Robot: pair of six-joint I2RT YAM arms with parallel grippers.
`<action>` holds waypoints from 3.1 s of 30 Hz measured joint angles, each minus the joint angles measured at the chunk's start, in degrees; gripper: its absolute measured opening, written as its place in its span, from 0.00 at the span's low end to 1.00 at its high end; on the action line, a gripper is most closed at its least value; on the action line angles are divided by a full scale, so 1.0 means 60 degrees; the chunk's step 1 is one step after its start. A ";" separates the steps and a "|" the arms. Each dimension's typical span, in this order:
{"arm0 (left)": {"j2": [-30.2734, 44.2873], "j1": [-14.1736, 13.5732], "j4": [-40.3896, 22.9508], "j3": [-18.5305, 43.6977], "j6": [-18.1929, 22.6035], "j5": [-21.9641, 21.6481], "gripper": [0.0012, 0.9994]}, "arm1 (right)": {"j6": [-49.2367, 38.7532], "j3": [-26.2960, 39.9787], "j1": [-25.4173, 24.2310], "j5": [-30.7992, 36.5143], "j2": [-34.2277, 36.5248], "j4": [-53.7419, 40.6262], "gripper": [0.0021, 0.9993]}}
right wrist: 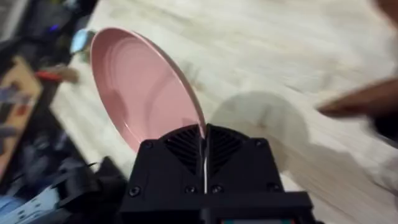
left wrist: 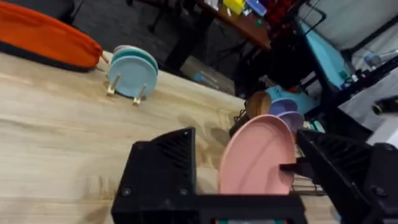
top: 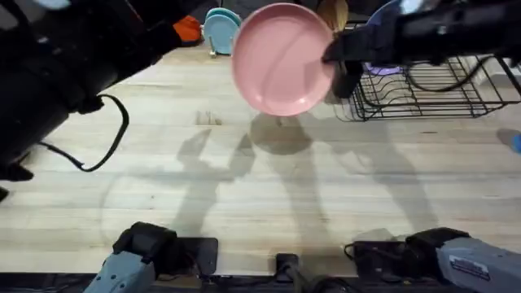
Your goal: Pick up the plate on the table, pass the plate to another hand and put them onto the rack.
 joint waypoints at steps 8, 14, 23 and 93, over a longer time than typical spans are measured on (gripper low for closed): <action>-0.0004 0.0000 0.0000 0.0000 0.0007 -0.0121 0.99 | -0.0819 0.0000 -0.0997 0.0446 -0.0920 -0.1398 0.03; -0.0004 0.0000 0.0000 0.0000 0.0007 -0.0327 0.99 | -0.1500 0.0000 -0.1527 0.0512 -0.1924 -0.2211 0.03; -0.0004 0.0000 0.0000 0.0000 0.0007 -0.0372 0.99 | -0.2352 0.0000 -0.2426 0.0524 -0.3150 -0.2364 0.03; -0.0004 0.0000 0.0000 0.0000 0.0012 -0.2270 0.99 | -1.3173 0.0015 -0.7023 -0.3189 0.4260 0.7273 0.03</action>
